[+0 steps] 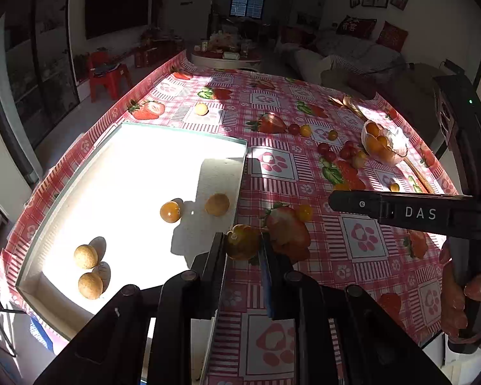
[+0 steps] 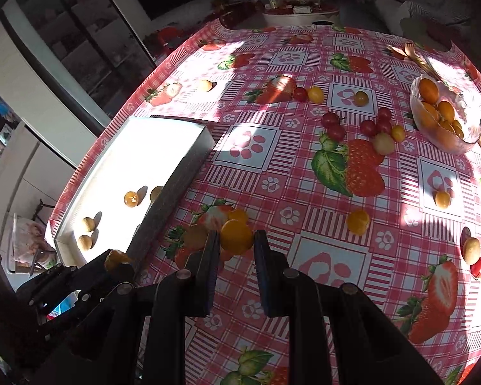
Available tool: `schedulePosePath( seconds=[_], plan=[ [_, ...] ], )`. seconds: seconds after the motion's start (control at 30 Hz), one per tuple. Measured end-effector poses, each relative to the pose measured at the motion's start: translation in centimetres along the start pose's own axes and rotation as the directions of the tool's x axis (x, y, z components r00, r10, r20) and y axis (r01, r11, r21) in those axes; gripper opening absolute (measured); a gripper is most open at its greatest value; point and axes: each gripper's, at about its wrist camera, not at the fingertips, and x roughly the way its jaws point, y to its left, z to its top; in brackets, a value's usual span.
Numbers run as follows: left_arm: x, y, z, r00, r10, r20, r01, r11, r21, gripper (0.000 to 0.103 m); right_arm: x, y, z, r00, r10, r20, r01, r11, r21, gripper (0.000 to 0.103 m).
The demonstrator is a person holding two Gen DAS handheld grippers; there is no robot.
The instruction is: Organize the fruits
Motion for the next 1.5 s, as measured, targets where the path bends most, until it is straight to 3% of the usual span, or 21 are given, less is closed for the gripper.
schedulePosePath(
  seconds=[0.17, 0.43, 0.77, 1.17, 1.2, 1.3, 1.37, 1.43, 1.5],
  plan=[
    [-0.6, 4.1, 2.0, 0.995, 0.09, 0.031, -0.089, 0.996, -0.019, 0.022, 1.4, 2.7, 2.1, 0.999, 0.036, -0.012, -0.037, 0.999, -0.039, 0.024],
    [2.1, 9.4, 4.9, 0.987, 0.159, -0.011, -0.16, 0.983, -0.087, 0.022, 5.1, 6.8, 5.7, 0.995, 0.078, -0.058, -0.083, 0.992, -0.098, 0.024],
    [8.1, 11.0, 4.9, 0.965, 0.23, -0.127, -0.238, 0.969, -0.059, 0.022, 11.4, 9.0, 7.4, 0.987, 0.069, -0.147, -0.088, 0.989, -0.122, 0.024],
    [9.9, 11.1, 3.6, 0.946, 0.272, -0.175, -0.28, 0.96, -0.021, 0.024, 14.2, 9.7, 6.9, 0.986, 0.003, -0.17, -0.036, 0.982, -0.187, 0.024],
    [9.9, 11.0, 3.6, 0.946, 0.274, -0.173, -0.281, 0.959, -0.02, 0.029, 14.2, 9.8, 6.8, 0.986, -0.002, -0.169, -0.032, 0.98, -0.194, 0.024],
    [9.3, 11.1, 3.8, 0.947, 0.285, -0.15, -0.293, 0.956, -0.033, 0.08, 14.1, 9.9, 6.9, 0.984, 0.003, -0.176, -0.038, 0.98, -0.195, 0.031],
    [8.6, 11.1, 3.9, 0.95, 0.292, -0.114, -0.297, 0.954, -0.031, 0.08, 13.7, 9.9, 7.0, 0.985, 0.007, -0.173, -0.04, 0.981, -0.189, 0.037],
    [8.3, 11.2, 3.9, 0.95, 0.291, -0.117, -0.297, 0.954, -0.035, 0.08, 12.9, 9.9, 7.2, 0.989, -0.002, -0.146, -0.026, 0.981, -0.19, 0.064],
    [7.9, 11.3, 3.8, 0.949, 0.294, -0.114, -0.3, 0.953, -0.042, 0.08, 11.8, 10.0, 7.3, 0.993, -0.001, -0.116, -0.021, 0.981, -0.195, 0.072]
  ],
)
